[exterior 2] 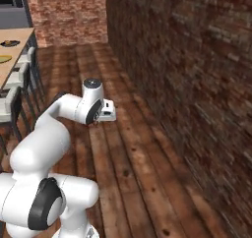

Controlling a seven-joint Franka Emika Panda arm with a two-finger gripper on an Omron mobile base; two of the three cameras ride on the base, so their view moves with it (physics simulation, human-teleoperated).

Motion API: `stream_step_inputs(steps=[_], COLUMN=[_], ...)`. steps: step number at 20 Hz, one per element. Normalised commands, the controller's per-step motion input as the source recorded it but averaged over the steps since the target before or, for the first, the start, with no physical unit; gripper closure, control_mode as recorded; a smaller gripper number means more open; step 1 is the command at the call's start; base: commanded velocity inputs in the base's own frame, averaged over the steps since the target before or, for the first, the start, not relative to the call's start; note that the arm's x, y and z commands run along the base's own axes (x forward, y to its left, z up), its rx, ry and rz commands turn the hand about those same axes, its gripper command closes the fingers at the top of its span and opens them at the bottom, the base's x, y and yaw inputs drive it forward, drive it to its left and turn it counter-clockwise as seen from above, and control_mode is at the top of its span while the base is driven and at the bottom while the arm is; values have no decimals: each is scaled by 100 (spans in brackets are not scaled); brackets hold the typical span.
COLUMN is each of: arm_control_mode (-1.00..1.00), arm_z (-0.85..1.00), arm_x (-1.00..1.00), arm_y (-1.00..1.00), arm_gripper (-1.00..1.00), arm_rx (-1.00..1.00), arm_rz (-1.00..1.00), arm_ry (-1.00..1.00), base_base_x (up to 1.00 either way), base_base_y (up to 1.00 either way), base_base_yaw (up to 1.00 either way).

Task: Take the chicken drumsticks from the pan and place one on each plate on the dining counter.

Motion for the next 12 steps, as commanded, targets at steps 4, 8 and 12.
stream_step_inputs(steps=[4, 8, 12], arm_control_mode=[100, 100, 100], arm_z=[0, 0, 0], arm_x=[0, 0, 0], arm_y=[0, 0, 0], arm_gripper=[100, 100, 100], arm_rx=[0, 0, 0], arm_rz=[0, 0, 0], arm_ry=[0, 0, 0], base_base_x=[96, 97, 97], base_base_y=[-20, -25, -34], base_base_yaw=[44, 37, 26])
